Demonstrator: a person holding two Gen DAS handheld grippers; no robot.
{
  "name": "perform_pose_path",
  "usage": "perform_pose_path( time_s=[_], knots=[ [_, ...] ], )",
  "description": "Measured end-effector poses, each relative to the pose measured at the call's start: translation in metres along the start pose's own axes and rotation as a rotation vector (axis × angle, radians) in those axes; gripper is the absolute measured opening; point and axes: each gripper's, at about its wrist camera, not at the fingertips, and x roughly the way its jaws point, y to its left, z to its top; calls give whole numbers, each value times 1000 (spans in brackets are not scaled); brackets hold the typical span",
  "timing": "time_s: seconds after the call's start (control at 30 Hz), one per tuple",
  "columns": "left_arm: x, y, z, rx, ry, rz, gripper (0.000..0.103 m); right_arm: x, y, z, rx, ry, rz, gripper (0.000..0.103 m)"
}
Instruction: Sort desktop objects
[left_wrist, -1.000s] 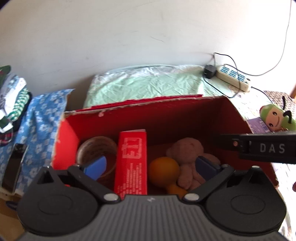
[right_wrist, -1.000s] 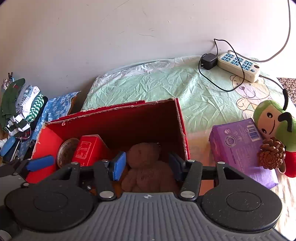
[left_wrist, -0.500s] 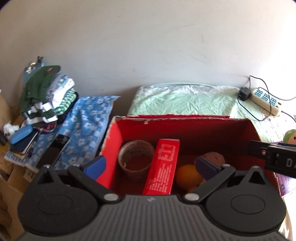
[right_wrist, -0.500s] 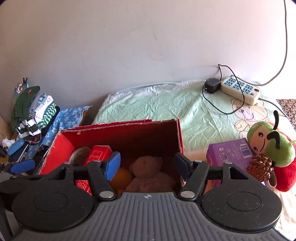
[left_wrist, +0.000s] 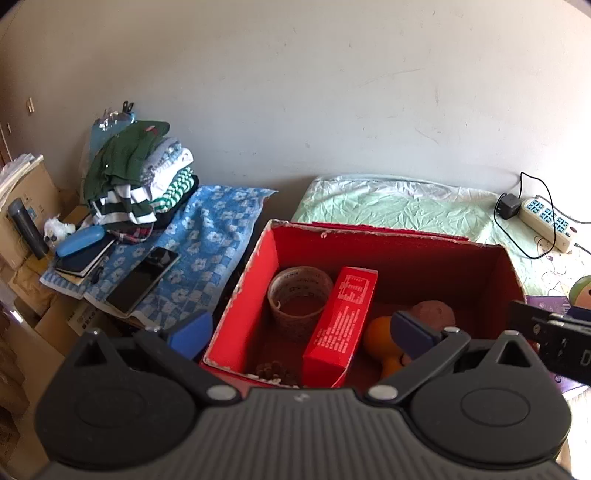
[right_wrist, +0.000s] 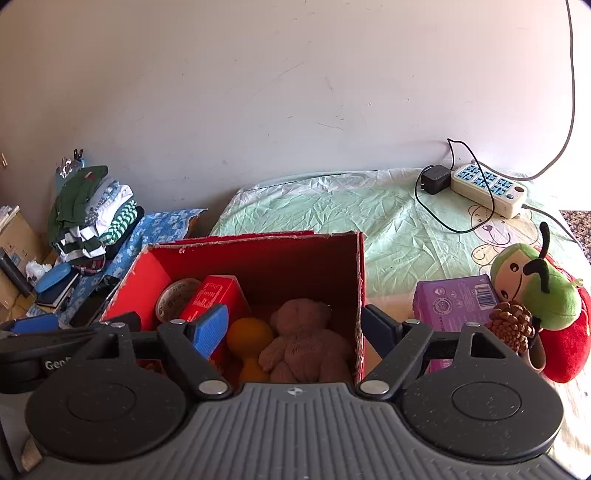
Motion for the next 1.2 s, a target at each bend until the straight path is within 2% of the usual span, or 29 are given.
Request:
perform_pose_path(
  time_s=[0.13, 0.43, 0.87, 1.2],
  knots=[
    [-5, 6, -2, -29, -3, -15, 103, -5, 5, -5, -13, -4, -26, 81],
    [1, 17, 7, 35, 17, -22, 103, -14, 15, -5, 46, 4, -108, 81],
    [16, 39, -9, 87, 37, -104, 103, -7, 37, -19, 92, 25, -214, 82],
    [27, 44, -11, 63, 81, -129, 103, -4, 41, -18, 90, 48, -259, 87]
  ],
)
